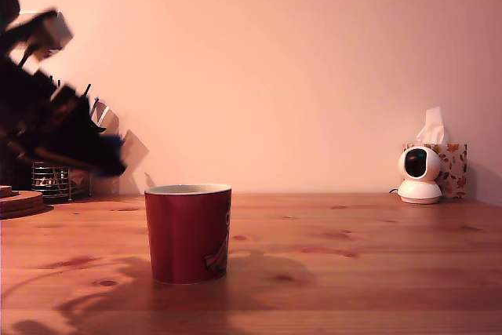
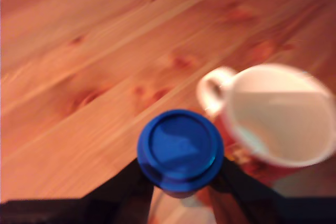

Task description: Pick up the coffee capsules on the table and drop them inside the coffee cup

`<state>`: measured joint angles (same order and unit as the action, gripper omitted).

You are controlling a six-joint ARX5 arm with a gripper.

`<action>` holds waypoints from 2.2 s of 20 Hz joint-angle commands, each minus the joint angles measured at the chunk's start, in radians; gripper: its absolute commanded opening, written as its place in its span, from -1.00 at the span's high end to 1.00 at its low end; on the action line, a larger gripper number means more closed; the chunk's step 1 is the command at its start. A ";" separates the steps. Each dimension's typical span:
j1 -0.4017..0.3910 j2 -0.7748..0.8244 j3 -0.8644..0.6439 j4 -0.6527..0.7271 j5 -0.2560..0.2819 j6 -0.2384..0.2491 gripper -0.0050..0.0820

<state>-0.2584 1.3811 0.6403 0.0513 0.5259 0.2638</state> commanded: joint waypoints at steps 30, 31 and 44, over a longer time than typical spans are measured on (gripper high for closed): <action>-0.185 0.100 0.101 -0.010 -0.056 0.006 0.47; -0.190 0.106 0.101 -0.013 -0.060 0.006 0.47; -0.215 0.113 0.101 -0.074 -0.076 0.026 0.47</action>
<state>-0.4713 1.4864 0.7315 -0.0299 0.4473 0.2771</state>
